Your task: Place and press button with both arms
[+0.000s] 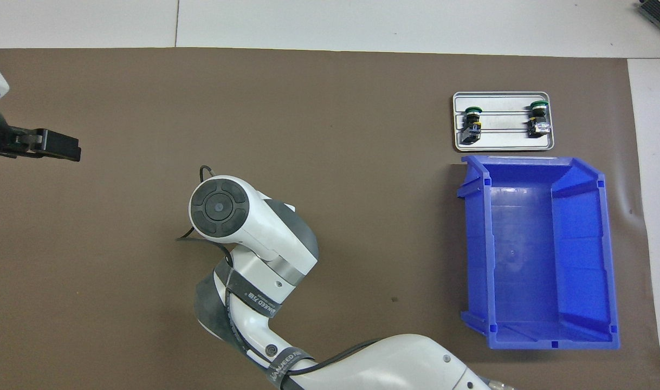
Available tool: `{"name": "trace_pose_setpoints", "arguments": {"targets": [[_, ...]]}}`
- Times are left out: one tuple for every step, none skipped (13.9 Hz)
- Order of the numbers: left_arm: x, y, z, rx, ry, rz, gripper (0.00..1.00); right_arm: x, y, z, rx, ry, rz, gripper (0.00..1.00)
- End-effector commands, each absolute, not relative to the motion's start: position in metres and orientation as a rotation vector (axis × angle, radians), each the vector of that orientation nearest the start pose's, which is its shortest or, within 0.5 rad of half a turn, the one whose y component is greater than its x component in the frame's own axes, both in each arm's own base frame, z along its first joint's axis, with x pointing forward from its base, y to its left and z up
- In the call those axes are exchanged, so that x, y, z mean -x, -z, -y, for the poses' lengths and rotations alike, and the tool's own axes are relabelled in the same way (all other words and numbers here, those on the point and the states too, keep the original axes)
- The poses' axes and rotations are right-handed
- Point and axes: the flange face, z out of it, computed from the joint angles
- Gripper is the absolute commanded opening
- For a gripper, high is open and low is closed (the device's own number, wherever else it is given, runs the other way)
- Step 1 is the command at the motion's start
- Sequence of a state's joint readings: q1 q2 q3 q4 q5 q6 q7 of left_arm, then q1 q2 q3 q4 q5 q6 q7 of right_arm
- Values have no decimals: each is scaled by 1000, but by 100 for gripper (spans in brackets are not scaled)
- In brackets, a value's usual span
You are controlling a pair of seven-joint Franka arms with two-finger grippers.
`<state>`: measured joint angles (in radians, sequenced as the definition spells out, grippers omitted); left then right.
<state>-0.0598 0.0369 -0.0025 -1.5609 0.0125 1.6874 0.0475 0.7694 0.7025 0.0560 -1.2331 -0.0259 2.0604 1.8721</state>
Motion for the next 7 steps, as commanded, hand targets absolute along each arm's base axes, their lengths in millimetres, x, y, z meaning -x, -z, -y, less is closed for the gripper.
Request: {"name": "trace_pose_setpoints", "arguments": {"targets": [[-589, -630, 34, 3105, 139, -140, 100, -524, -366, -555, 2550, 10, -1546, 88], [-589, -634, 33, 3106, 165, -138, 100, -526, -367, -556, 2531, 11, -1545, 88], [-588, -632, 34, 3105, 161, -138, 100, -527, -363, -553, 2530, 10, -1552, 88], [-586, -631, 33, 3106, 156, -136, 100, -525, -357, -554, 2524, 8, -1555, 88], [-584, -628, 30, 3107, 144, -131, 100, -524, -349, -553, 2509, 10, -1565, 88], [-581, -626, 29, 3108, 135, -129, 100, -521, -340, -551, 2507, 11, -1572, 88], [-581, -622, 29, 3108, 123, -136, 100, -520, -332, -550, 2502, 10, -1578, 88]]}}
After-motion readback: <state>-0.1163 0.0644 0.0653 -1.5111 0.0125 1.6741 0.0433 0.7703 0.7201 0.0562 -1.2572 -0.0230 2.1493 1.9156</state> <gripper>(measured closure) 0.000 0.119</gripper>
